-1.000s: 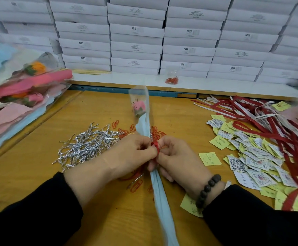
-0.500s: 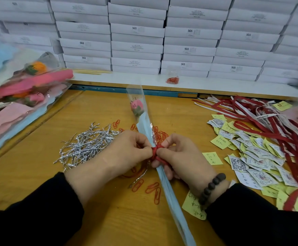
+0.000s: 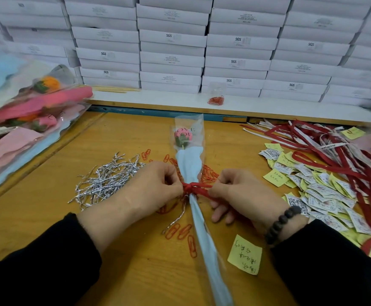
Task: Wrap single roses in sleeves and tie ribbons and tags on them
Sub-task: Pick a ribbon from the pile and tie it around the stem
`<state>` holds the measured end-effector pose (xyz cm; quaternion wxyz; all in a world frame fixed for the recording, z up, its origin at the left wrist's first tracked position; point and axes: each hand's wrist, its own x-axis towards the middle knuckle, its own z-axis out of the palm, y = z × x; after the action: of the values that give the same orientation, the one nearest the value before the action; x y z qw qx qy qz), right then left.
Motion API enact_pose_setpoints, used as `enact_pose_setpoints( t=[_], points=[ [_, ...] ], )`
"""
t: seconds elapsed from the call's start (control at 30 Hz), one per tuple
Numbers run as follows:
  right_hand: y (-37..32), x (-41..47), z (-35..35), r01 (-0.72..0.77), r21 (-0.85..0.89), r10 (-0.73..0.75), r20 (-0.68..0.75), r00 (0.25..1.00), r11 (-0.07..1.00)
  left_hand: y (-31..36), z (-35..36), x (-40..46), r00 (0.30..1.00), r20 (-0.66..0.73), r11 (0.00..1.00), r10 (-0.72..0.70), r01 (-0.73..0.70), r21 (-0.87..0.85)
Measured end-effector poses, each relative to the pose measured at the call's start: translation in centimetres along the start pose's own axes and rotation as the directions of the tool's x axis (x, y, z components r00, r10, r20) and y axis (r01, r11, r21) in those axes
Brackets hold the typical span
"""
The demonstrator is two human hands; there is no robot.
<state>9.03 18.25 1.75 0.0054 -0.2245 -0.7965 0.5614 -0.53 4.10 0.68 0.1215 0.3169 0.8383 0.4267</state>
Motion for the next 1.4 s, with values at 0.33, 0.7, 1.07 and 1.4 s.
enact_pose_setpoints(
  t=[0.33,0.7,1.07,1.4],
  points=[
    [-0.1,0.1,-2.2,-0.031,-0.259,0.047,0.055,0.997,0.965,0.4,-1.1,-0.3,0.998,0.058,0.973,0.020,-0.033,0.228],
    [-0.2,0.1,-4.0,-0.031,-0.413,0.100,0.146,0.984,0.910,0.1,-2.1,-0.2,0.996,0.086,0.933,-0.040,0.006,0.361],
    [-0.2,0.3,-4.5,0.012,-0.359,0.091,0.269,0.959,0.933,-0.3,-2.3,0.2,1.000,-0.007,0.991,0.004,-0.003,0.137],
    [-0.8,-0.1,-2.1,0.134,-0.472,-0.109,0.082,0.991,0.871,-0.2,0.2,0.4,0.989,-0.120,0.995,0.085,-0.077,0.069]
  ],
)
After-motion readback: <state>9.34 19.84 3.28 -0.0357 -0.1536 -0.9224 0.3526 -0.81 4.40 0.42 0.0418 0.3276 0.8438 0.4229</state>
